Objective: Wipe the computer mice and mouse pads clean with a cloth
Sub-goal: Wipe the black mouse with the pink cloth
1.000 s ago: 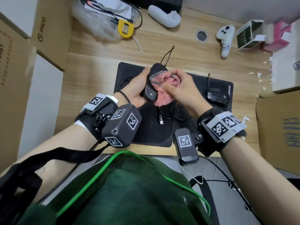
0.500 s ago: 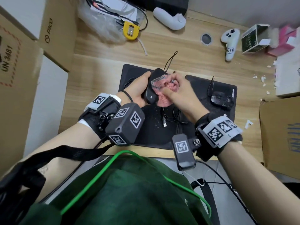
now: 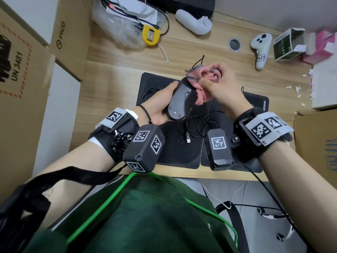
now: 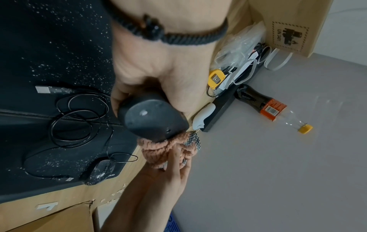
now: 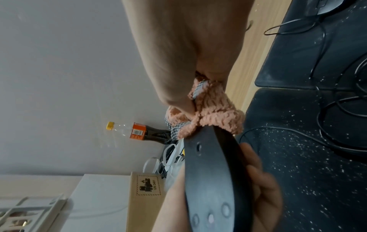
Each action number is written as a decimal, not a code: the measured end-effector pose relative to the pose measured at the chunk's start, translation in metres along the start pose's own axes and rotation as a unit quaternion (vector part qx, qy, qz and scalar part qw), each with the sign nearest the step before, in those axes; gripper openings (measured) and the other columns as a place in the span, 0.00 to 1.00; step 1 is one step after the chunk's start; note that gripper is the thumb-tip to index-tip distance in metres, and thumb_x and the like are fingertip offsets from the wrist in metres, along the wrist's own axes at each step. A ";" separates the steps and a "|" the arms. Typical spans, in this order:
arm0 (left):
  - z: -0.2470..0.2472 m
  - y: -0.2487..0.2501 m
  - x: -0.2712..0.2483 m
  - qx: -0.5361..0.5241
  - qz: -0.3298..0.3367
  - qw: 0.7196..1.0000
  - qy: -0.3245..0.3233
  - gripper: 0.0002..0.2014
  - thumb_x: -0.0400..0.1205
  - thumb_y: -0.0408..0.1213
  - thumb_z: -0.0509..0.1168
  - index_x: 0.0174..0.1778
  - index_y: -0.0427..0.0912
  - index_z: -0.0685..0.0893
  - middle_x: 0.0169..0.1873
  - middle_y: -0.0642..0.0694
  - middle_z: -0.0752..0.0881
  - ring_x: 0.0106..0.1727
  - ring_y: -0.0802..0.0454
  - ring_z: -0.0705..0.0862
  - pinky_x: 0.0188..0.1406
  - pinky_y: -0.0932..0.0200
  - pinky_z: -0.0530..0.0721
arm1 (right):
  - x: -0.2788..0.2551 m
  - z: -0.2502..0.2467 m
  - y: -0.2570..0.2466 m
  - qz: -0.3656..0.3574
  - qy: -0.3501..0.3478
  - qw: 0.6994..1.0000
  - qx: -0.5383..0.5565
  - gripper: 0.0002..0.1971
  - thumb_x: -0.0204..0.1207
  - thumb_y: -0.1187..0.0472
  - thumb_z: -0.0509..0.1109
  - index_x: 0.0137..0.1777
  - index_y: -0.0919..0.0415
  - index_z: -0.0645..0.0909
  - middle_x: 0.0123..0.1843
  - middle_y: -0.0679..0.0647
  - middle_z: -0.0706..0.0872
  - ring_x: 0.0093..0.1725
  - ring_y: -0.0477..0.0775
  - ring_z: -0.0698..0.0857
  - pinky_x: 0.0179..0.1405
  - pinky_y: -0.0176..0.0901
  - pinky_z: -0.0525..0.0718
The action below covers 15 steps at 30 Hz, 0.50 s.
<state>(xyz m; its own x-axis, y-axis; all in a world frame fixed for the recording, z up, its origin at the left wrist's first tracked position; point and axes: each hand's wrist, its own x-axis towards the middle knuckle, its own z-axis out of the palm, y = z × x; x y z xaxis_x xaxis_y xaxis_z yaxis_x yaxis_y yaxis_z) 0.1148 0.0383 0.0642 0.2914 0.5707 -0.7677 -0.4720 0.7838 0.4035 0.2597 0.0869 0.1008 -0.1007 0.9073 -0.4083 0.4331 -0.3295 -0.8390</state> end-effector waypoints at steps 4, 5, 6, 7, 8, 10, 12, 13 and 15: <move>-0.002 0.005 0.004 0.012 0.021 0.999 0.026 0.20 0.88 0.51 0.52 0.48 0.41 0.84 0.37 0.45 0.91 0.35 0.52 0.89 0.30 0.65 0.86 | -0.014 0.016 0.014 0.040 -0.036 0.999 0.008 0.13 0.77 0.73 0.68 0.48 0.52 0.74 0.53 0.57 0.88 0.44 0.58 0.91 0.48 0.55 0.89; -0.004 0.006 0.005 0.010 0.024 0.999 0.034 0.21 0.88 0.51 0.52 0.54 0.40 0.85 0.43 0.42 0.91 0.41 0.49 0.89 0.36 0.61 0.88 | -0.019 0.022 0.019 0.047 -0.048 0.998 0.000 0.12 0.76 0.71 0.69 0.48 0.52 0.75 0.52 0.56 0.89 0.45 0.57 0.91 0.50 0.56 0.89; -0.006 0.007 0.006 0.009 0.024 0.999 0.042 0.22 0.87 0.52 0.53 0.59 0.39 0.84 0.49 0.40 0.90 0.46 0.47 0.89 0.42 0.58 0.89 | -0.022 0.027 0.023 0.044 -0.053 0.998 -0.012 0.12 0.75 0.69 0.71 0.48 0.51 0.76 0.51 0.54 0.89 0.48 0.55 0.91 0.53 0.58 0.89; -0.008 0.007 0.006 0.010 0.024 0.998 0.051 0.22 0.87 0.52 0.54 0.62 0.40 0.84 0.51 0.39 0.89 0.47 0.46 0.89 0.43 0.57 0.89 | -0.025 0.031 0.026 0.038 -0.053 0.998 -0.017 0.12 0.74 0.67 0.73 0.47 0.49 0.77 0.51 0.52 0.90 0.49 0.54 0.91 0.56 0.59 0.88; -0.010 0.007 0.006 0.010 0.025 0.998 0.054 0.22 0.87 0.53 0.54 0.61 0.40 0.84 0.50 0.40 0.89 0.46 0.47 0.89 0.42 0.57 0.89 | -0.025 0.033 0.026 0.035 -0.050 0.998 -0.018 0.12 0.72 0.66 0.74 0.46 0.48 0.78 0.52 0.51 0.90 0.50 0.53 0.90 0.58 0.60 0.87; -0.011 0.007 0.006 0.011 0.028 0.999 0.039 0.21 0.87 0.52 0.53 0.55 0.41 0.86 0.47 0.41 0.90 0.44 0.48 0.89 0.41 0.59 0.87 | -0.022 0.031 0.021 0.037 -0.044 0.998 -0.018 0.13 0.72 0.67 0.74 0.46 0.48 0.77 0.52 0.53 0.90 0.51 0.54 0.90 0.56 0.59 0.87; -0.010 0.005 0.005 0.010 0.030 0.999 0.022 0.20 0.87 0.52 0.53 0.50 0.43 0.86 0.44 0.43 0.90 0.40 0.50 0.90 0.37 0.61 0.86 | -0.014 0.021 0.014 0.040 -0.034 0.999 -0.002 0.14 0.74 0.70 0.72 0.47 0.50 0.76 0.53 0.55 0.89 0.50 0.54 0.91 0.51 0.53 0.90; -0.008 0.003 0.004 0.009 0.031 0.999 0.018 0.19 0.87 0.52 0.54 0.50 0.43 0.85 0.44 0.44 0.90 0.39 0.51 0.89 0.35 0.62 0.86 | -0.010 0.015 0.010 0.039 -0.024 0.999 0.017 0.14 0.75 0.72 0.71 0.48 0.52 0.75 0.55 0.55 0.88 0.48 0.52 0.91 0.47 0.47 0.90; -0.005 0.000 0.004 0.013 0.027 0.999 0.021 0.19 0.87 0.52 0.54 0.50 0.44 0.85 0.42 0.45 0.90 0.36 0.52 0.88 0.34 0.63 0.85 | -0.005 0.006 0.003 0.027 -0.007 0.998 0.052 0.14 0.76 0.76 0.68 0.48 0.55 0.73 0.54 0.55 0.87 0.40 0.42 0.89 0.36 0.35 0.86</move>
<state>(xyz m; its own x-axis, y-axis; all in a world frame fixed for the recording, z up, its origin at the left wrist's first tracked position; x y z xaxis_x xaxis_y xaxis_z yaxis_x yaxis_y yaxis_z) 0.1119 0.0390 0.0583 0.2304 0.6014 -0.7650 -0.4640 0.7589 0.4569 0.2559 0.0792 0.0981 -0.0928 0.8841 -0.4579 0.3427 -0.4035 -0.8484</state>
